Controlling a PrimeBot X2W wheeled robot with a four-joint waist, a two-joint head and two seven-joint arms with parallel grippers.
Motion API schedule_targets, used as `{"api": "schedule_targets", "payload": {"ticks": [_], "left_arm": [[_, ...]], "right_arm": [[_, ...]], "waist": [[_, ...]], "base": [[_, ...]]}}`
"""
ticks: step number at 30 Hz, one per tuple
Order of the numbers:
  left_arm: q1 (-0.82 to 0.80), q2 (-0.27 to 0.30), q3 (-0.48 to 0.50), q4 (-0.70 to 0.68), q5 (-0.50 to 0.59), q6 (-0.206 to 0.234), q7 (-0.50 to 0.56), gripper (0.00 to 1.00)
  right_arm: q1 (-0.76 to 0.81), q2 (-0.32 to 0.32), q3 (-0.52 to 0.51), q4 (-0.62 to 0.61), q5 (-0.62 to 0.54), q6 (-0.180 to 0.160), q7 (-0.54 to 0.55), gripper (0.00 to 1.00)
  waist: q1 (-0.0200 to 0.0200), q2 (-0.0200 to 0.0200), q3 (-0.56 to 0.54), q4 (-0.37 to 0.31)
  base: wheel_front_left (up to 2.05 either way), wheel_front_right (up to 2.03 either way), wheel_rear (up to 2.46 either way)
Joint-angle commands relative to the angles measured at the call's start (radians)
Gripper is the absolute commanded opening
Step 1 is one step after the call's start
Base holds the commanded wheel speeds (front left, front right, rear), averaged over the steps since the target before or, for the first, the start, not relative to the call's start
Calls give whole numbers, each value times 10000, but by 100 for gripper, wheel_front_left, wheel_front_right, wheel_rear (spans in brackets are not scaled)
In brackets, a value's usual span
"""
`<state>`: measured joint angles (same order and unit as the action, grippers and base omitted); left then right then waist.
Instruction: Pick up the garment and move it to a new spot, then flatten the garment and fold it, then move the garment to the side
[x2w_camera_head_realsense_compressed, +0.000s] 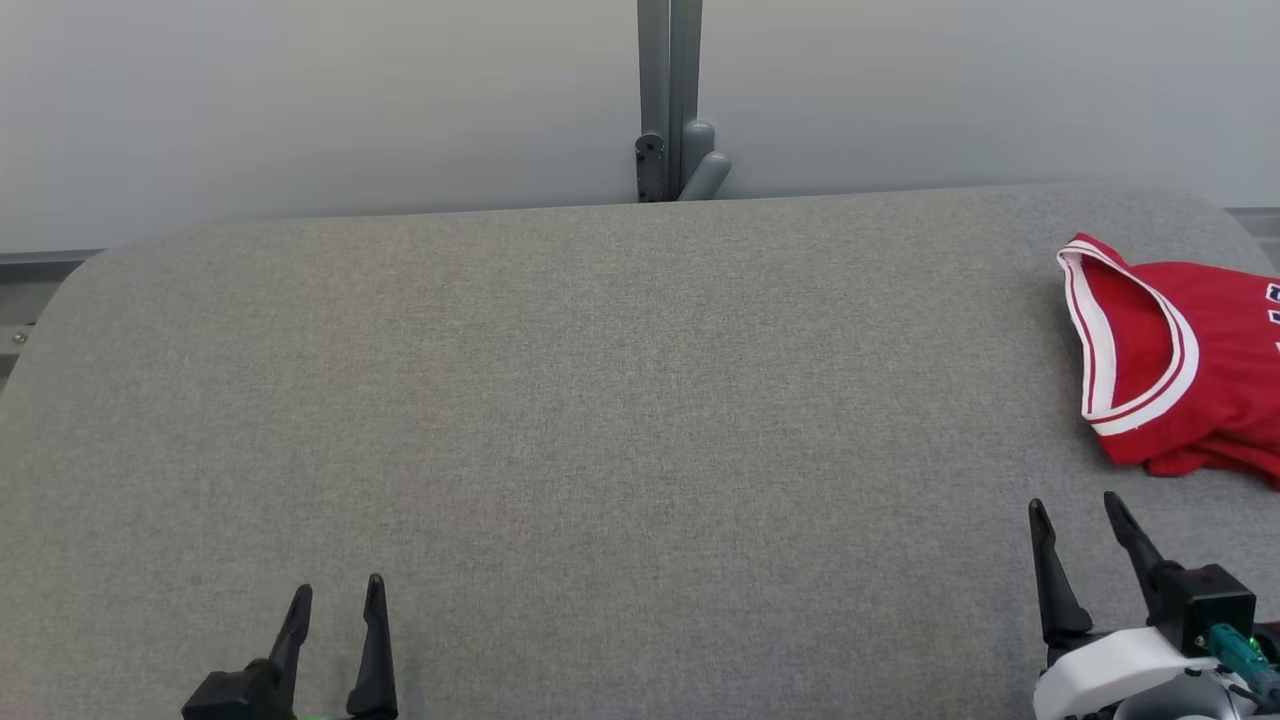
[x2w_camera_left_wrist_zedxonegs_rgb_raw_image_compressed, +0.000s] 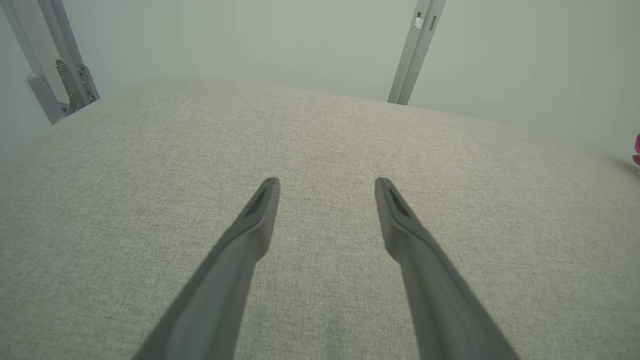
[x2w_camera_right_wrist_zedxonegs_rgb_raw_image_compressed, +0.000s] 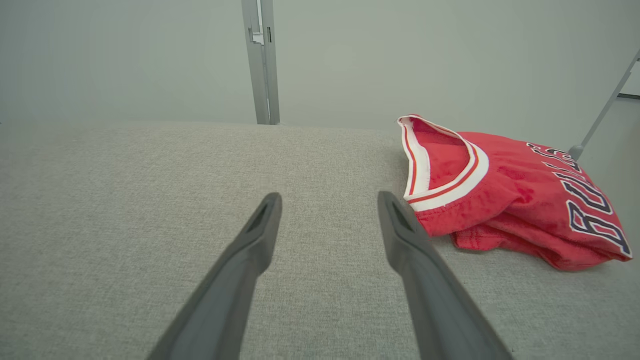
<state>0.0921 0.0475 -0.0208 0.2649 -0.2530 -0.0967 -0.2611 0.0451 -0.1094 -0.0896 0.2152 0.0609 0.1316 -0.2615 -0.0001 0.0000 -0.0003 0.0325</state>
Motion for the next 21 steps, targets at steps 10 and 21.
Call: {"api": "schedule_targets", "payload": {"ticks": [10,21], "left_arm": [[-77,-20,55,385,-808,-20,298,0],[-354,-11,227,250,-2741,-73,797,0]], "right_arm": [[-30,165,-56,452,898,-1,291,0],[-218,226,-59,352,3117,-2,788,0]], "waist": [[1,0,1,-14],[1,0,4,-42]], "base": [[0,0,0],[0,0,0]]}}
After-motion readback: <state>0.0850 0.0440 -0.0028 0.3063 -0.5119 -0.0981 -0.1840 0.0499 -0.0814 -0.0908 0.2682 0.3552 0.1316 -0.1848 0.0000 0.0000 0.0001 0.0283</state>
